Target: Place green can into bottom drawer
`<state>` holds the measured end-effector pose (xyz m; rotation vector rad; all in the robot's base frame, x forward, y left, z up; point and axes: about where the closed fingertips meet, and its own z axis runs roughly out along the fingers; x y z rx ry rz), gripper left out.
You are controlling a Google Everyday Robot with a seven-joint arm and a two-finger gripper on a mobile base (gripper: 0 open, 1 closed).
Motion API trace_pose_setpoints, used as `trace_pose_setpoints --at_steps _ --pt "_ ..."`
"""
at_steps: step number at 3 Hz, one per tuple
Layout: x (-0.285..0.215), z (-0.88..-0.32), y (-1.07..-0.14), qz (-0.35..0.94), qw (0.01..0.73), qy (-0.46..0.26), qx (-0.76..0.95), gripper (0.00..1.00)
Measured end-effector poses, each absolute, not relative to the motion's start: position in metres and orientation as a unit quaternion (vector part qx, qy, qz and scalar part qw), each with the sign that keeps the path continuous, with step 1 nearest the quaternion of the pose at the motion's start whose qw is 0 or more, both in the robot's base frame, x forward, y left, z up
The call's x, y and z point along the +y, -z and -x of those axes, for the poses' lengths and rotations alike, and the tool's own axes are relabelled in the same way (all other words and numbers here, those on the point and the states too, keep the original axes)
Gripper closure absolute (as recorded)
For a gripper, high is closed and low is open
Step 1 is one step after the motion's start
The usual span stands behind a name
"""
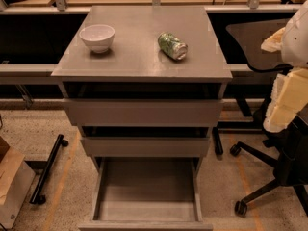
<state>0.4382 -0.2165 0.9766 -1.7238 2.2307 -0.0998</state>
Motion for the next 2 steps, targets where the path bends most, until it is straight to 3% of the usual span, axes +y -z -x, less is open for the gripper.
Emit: trace_pose_setpoints --at_steps 2 --pt "-0.204 -0.446 -0.98 0.607 0.191 0.013 0.771 0.0"
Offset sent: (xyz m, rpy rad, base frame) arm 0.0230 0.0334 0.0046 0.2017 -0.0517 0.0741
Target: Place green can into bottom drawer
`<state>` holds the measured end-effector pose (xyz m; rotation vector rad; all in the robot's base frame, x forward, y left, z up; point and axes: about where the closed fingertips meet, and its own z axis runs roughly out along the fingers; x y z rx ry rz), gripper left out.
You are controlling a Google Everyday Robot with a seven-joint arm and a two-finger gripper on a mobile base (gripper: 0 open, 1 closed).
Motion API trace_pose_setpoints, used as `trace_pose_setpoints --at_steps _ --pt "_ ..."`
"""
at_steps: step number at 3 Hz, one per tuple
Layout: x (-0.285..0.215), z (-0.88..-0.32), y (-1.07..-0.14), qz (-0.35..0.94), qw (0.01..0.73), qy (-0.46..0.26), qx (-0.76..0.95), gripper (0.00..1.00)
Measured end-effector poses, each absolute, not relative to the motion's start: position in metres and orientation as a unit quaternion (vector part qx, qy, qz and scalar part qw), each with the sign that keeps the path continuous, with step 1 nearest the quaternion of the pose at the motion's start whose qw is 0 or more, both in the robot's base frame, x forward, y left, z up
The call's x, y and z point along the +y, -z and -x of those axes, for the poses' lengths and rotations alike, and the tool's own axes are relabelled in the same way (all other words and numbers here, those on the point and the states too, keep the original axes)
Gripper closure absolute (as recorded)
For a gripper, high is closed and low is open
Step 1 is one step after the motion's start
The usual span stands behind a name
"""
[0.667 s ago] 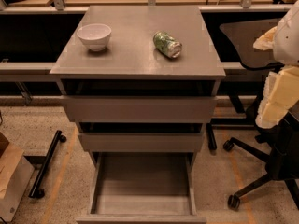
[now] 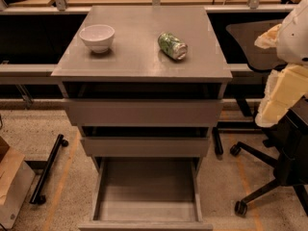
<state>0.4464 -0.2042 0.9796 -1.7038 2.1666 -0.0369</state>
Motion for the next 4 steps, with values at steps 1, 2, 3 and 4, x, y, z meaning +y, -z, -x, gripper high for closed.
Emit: trace_pose_setpoints --at_steps 1,2,3,4 --pt "-0.18 -0.474 -0.987 0.605 0.247 -0.022 0.757 0.0" --pt "-0.151 -0.524 -1.005 0.601 0.31 -0.054 0.735 0.0" --pt "-0.15 -0.524 -1.005 0.601 0.31 -0.054 0.735 0.0" --pt "-0.145 -0.535 -0.999 0.574 0.33 -0.063 0.747 0.0"
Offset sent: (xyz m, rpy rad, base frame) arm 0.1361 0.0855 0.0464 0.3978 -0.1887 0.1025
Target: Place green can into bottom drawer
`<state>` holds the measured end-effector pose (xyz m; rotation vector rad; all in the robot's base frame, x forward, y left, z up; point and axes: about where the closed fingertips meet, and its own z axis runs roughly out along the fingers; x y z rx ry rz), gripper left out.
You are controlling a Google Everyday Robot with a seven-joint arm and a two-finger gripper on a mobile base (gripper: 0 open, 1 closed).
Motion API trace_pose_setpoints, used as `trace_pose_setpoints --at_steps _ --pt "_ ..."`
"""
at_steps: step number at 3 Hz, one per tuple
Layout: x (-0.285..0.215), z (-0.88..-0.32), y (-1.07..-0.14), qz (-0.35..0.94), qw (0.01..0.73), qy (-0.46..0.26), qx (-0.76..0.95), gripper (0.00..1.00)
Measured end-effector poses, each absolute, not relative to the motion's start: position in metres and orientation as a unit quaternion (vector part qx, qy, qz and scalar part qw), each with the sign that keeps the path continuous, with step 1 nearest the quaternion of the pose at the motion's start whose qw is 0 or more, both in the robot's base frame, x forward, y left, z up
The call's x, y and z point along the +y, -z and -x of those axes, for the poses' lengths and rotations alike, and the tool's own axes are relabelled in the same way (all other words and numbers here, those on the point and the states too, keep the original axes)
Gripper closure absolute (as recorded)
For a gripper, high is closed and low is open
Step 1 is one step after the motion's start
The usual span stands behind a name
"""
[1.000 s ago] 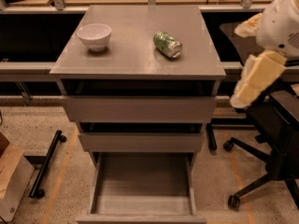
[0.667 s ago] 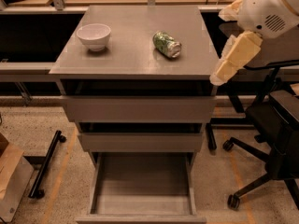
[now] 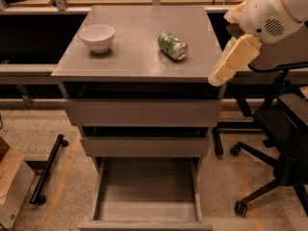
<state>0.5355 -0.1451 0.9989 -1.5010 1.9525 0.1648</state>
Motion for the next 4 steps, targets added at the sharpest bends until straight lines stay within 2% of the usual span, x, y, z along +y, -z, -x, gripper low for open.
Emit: trace_pose_setpoints --at_steps 2,4 --pt "-0.124 -0.631 -0.986 0.499 0.419 -0.076 0.755 0.0" --pt "-0.13 -0.724 -0.946 0.412 0.444 -0.068 0.793 0.0"
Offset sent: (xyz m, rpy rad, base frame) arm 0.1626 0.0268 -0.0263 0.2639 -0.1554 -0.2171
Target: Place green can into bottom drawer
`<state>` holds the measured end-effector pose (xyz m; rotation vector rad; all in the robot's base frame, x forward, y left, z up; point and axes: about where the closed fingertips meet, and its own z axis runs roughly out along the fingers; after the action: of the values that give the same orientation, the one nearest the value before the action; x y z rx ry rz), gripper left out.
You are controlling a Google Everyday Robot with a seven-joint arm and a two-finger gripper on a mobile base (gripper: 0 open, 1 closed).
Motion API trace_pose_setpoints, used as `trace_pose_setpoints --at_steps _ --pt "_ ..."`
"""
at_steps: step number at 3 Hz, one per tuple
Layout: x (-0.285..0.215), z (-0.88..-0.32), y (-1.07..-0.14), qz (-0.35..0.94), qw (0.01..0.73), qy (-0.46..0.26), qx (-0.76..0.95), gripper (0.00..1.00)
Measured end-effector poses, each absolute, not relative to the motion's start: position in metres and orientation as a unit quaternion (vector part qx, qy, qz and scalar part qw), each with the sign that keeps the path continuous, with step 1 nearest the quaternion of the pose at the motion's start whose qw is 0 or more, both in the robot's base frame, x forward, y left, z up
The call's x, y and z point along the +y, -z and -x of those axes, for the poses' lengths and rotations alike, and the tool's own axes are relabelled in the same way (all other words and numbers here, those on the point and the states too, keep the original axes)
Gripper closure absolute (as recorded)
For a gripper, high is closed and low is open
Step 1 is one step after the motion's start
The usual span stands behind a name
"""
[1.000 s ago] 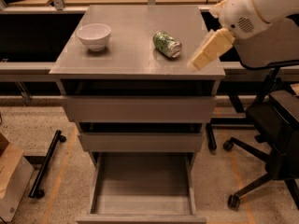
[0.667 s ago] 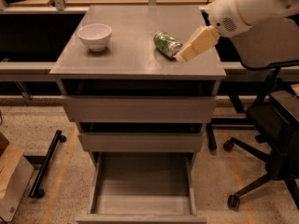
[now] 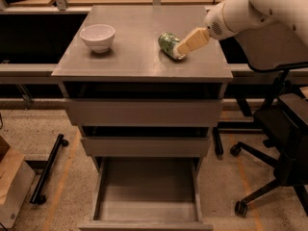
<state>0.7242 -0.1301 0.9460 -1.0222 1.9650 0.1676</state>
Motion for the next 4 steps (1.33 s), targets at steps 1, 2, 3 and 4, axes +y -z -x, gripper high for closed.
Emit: trace_pose_setpoints --at_steps 1,2,3,4 --pt "-0.129 -0.725 -0.943 0.409 0.442 -0.07 0.795 0.0" --pt "-0.128 -0.725 -0.943 0.41 0.442 -0.07 0.795 0.0" --pt "-0.114 -0.741 -0.922 0.392 0.442 -0.074 0.803 0.0" --pt "-0.103 -0.764 -0.896 0.364 0.445 -0.078 0.815 0.0"
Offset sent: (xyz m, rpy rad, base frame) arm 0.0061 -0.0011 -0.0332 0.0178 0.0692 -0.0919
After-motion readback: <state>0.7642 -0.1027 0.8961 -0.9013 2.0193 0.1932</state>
